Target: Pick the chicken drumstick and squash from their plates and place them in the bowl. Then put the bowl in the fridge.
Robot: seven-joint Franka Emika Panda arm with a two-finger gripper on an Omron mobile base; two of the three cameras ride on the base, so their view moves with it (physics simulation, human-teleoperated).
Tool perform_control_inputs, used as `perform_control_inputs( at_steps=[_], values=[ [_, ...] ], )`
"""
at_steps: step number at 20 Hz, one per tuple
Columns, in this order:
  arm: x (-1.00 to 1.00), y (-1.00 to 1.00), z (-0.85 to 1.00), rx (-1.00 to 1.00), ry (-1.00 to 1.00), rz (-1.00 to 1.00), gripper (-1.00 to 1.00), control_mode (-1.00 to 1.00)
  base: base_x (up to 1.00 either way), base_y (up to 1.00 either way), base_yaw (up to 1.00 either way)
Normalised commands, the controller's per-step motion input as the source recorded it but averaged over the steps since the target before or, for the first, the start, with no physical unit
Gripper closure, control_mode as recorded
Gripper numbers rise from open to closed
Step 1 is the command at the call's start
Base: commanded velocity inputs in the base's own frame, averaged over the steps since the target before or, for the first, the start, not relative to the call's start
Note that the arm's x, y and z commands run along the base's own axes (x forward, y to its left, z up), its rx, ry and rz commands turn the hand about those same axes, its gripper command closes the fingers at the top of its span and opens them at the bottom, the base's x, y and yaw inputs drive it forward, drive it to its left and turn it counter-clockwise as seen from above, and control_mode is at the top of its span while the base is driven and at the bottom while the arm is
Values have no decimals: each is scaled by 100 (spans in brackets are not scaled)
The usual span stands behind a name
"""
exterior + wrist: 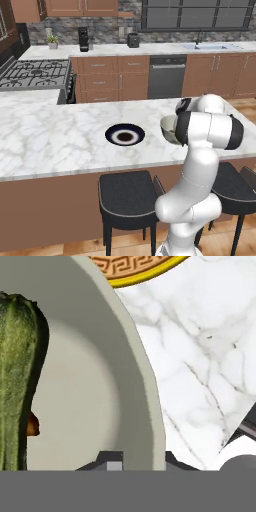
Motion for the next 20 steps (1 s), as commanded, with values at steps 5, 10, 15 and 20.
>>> perform_control_inputs(
  at_steps=[5,10,15,20],
  values=[
    [-12,4,28,2,-18,3,100,-100,0,0,0],
    [-31,0,42,0,-24,1,100,-100,0,0,0],
    [-35,10,49,-5,-13,0,100,-100,0,0,0],
    [-35,25,42,-10,-2,0,100,-100,0,0,0]
  ],
)
